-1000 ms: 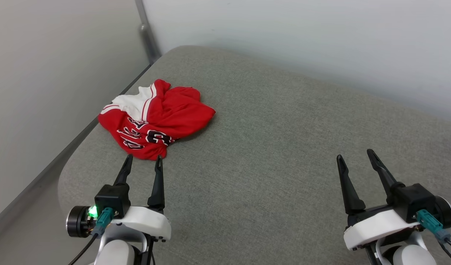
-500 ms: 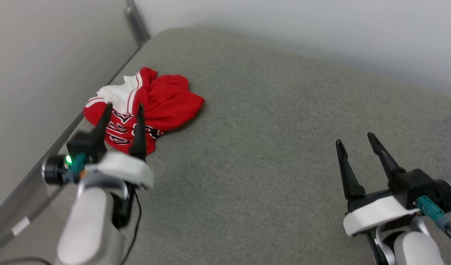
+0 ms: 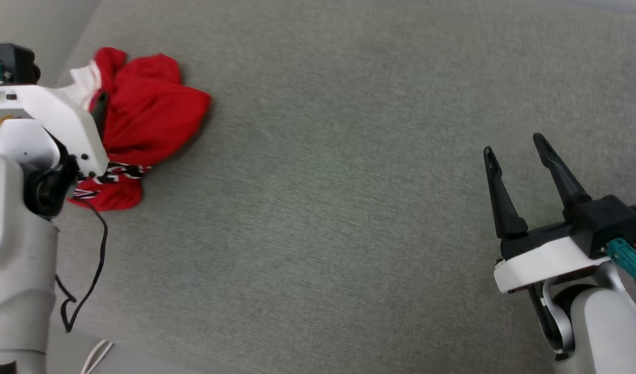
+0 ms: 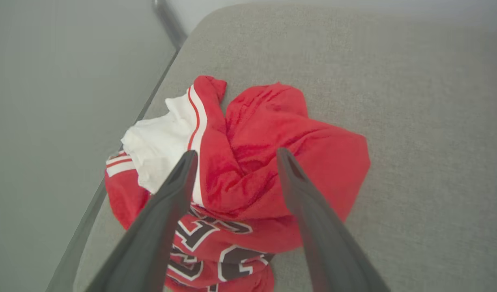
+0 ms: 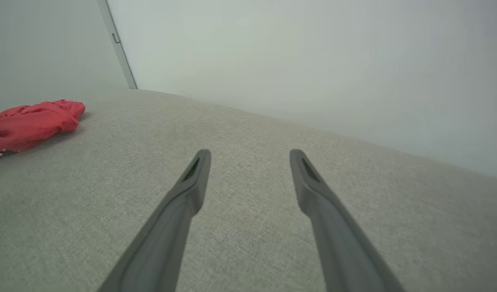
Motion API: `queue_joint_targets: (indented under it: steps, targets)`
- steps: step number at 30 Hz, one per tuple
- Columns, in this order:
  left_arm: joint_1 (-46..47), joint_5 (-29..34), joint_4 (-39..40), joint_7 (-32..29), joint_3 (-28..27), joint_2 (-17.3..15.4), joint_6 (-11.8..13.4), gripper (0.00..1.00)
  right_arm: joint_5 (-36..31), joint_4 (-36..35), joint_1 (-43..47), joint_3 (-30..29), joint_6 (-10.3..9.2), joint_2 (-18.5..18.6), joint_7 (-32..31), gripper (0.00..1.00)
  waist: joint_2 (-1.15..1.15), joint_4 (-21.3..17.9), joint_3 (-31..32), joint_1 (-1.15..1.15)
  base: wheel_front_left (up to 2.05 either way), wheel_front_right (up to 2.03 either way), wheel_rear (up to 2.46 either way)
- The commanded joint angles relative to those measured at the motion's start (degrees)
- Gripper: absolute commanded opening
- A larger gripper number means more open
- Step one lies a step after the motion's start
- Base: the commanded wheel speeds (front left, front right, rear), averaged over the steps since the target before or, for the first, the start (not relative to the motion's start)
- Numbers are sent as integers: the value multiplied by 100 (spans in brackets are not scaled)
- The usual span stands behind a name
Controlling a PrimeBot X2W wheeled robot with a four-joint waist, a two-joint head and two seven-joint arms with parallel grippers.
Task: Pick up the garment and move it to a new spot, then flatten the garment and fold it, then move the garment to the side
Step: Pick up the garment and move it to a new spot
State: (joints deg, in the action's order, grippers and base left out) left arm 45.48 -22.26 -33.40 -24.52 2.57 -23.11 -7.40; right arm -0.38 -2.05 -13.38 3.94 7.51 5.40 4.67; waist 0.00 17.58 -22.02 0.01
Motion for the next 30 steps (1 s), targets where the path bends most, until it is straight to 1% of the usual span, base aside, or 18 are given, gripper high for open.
queue_joint_targets:
  steps: [1,4,8,10,12,13,14,15,18,20,22,25,28,30]
  targets:
    - [58,-149,-70,-190,68,-72,-6,100,24,-40,-137,22,-4,34,-3,100,0,-314,-365,-1,0,0,0]
    - [58,-626,-342,-798,193,-418,-2,100,48,-35,-231,38,-4,60,31,100,0,-430,-555,-1,0,0,0]
    - [-67,-1120,-799,-1380,103,-632,-4,100,86,11,-353,109,-4,64,81,100,0,-553,-718,-1,0,0,0]
    - [-130,-1312,-1053,-1574,-21,-660,14,100,116,52,-404,163,-4,65,96,100,0,-613,-757,-1,0,0,0]
    - [-221,-1440,-1291,-1766,-66,-576,71,100,141,93,-449,176,-4,70,122,100,0,-649,-769,-1,0,0,0]
    - [-259,-1481,-1376,-1827,-81,-541,92,93,142,110,-458,174,-4,70,136,100,0,-659,-771,-1,0,0,0]
    - [-285,-1527,-1442,-1855,-101,-508,124,35,148,125,-460,166,-4,70,138,100,0,-663,-770,-1,0,0,0]
    - [-301,-1524,-1477,-1828,-96,-478,148,0,151,136,-467,156,-4,72,136,100,0,-661,-767,-1,0,0,0]
    - [-305,-1496,-1504,-1650,-75,-408,178,0,154,187,-431,121,-4,71,145,100,0,-629,-685,-1,0,0,0]
    - [-243,-1382,-1478,-1429,-19,-437,191,0,145,230,-394,103,-4,66,153,100,0,-591,-572,-1,0,0,0]
    - [-137,-1243,-1429,-1127,8,-510,276,0,148,264,-339,87,-4,52,176,100,0,-543,-419,-1,0,0,0]
    - [70,-949,-1315,-478,100,-593,420,0,170,344,-238,48,-4,28,204,100,0,-456,-106,-1,0,0,0]
    - [199,-668,-1221,297,201,-559,547,0,193,405,-116,-6,-4,-17,226,100,0,-376,237,-1,0,0,0]
    - [253,-590,-1182,803,214,-471,571,0,199,443,-16,-40,-4,-51,245,100,0,-341,483,-1,0,0,0]
